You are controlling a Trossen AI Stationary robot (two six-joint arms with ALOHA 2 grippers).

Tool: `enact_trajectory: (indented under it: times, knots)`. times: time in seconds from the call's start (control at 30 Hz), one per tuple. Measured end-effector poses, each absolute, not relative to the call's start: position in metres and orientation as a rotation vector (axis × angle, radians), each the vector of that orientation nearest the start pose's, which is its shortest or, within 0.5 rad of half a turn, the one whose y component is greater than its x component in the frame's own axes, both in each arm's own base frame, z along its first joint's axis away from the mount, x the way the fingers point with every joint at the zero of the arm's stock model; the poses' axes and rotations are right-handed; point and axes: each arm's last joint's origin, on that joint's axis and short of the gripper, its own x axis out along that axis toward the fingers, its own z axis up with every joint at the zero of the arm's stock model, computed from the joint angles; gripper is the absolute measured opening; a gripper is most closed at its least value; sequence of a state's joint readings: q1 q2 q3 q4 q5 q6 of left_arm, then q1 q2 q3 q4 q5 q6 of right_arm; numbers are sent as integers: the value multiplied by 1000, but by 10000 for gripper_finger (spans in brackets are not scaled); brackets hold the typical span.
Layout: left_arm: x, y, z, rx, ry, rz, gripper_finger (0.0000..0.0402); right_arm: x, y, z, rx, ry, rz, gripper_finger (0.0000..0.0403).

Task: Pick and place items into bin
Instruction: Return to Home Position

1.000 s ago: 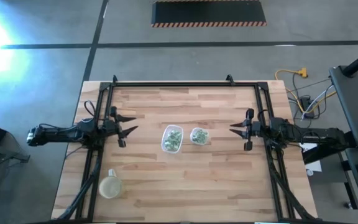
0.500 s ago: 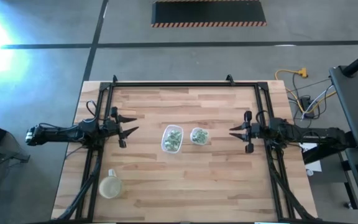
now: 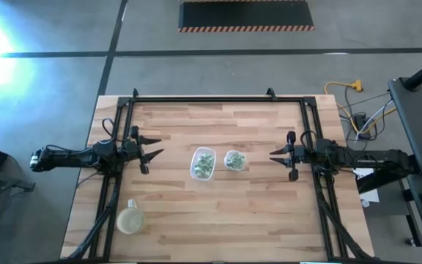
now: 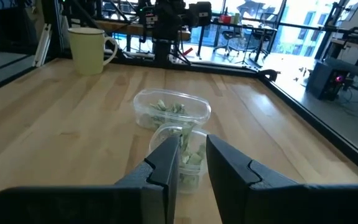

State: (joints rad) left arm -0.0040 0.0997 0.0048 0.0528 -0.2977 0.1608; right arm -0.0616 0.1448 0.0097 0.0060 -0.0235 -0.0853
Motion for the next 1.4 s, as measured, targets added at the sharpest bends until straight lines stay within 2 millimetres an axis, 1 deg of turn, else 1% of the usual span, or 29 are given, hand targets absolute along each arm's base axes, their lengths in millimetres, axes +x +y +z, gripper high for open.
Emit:
enact_trajectory:
  times: [0.4,0.53,0.9,1.4]
  knots:
    - [103,6,162,173,65,209,162,105,-6,156,-75,130,-32,73]
    - [103,4,160,175,74,154,162,105,-6,156,-75,129,-32,73]
    - [105,4,158,171,109,151,162,105,-6,156,-91,130,-31,72]
    - [106,4,157,171,110,152,162,105,-6,156,-91,130,-31,72]
